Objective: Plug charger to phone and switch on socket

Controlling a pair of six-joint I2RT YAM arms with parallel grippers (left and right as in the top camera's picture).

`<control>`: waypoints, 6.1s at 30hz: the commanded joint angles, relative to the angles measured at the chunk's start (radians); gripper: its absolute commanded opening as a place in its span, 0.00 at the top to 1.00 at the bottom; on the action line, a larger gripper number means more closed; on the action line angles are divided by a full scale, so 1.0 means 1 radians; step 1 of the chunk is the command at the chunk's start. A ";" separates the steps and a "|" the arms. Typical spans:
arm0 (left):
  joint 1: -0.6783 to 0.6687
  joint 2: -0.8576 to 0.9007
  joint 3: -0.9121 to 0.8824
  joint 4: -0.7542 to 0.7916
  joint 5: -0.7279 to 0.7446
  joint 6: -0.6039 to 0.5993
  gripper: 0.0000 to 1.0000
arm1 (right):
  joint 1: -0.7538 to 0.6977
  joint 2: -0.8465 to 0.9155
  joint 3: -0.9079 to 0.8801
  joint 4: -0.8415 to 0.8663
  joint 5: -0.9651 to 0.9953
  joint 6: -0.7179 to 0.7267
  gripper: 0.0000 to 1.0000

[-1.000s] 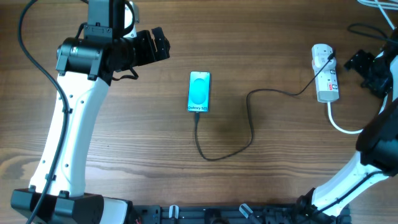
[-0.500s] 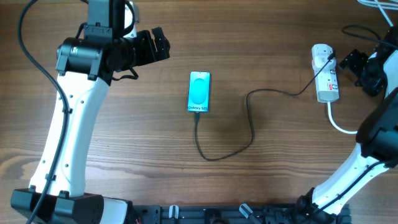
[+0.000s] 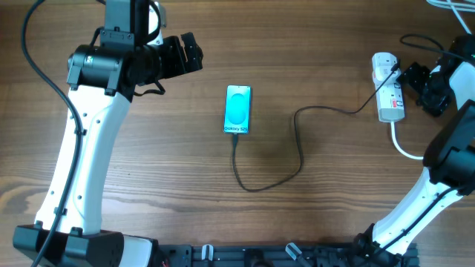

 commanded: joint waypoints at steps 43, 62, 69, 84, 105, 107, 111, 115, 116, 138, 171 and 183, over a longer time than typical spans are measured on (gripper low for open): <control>0.001 0.006 -0.003 -0.001 -0.010 -0.009 0.00 | 0.167 -1.327 -0.553 -0.274 0.014 0.088 0.00; 0.001 0.006 -0.003 -0.001 -0.010 -0.009 0.00 | 0.489 -1.722 -0.555 -0.190 0.118 -0.088 0.00; 0.001 0.006 -0.003 -0.001 -0.010 -0.009 0.00 | 0.498 -1.910 -0.817 0.076 0.000 -0.107 0.00; 0.001 0.006 -0.003 -0.001 -0.010 -0.009 0.00 | 0.555 -2.195 -1.546 0.880 -0.010 -0.072 0.00; 0.001 0.006 -0.003 -0.001 -0.010 -0.009 0.00 | 0.489 -2.189 -1.653 0.797 0.050 -0.314 0.00; 0.001 0.006 -0.003 -0.001 -0.010 -0.009 0.00 | 0.489 -2.189 -1.653 0.797 0.050 -0.317 0.00; 0.001 0.006 -0.003 -0.001 -0.010 -0.009 0.00 | 0.492 -2.189 -1.653 0.797 0.050 -0.307 0.00; 0.001 0.006 -0.003 -0.001 -0.010 -0.009 0.00 | 0.492 -2.189 -1.653 0.798 0.048 -0.307 0.00; 0.001 0.006 -0.003 -0.001 -0.010 -0.009 0.00 | 0.492 -2.190 -1.653 0.800 0.048 -0.307 0.00; 0.001 0.008 -0.003 -0.001 -0.012 -0.008 0.00 | 0.491 -2.188 -1.653 0.801 0.049 -0.307 0.00; 0.210 -1.162 -1.271 0.710 0.040 0.202 0.00 | 0.491 -2.188 -1.653 0.801 0.049 -0.308 0.00; 0.233 -1.521 -1.580 0.987 0.088 0.227 0.00 | 0.491 -2.188 -1.653 0.801 0.049 -0.307 0.00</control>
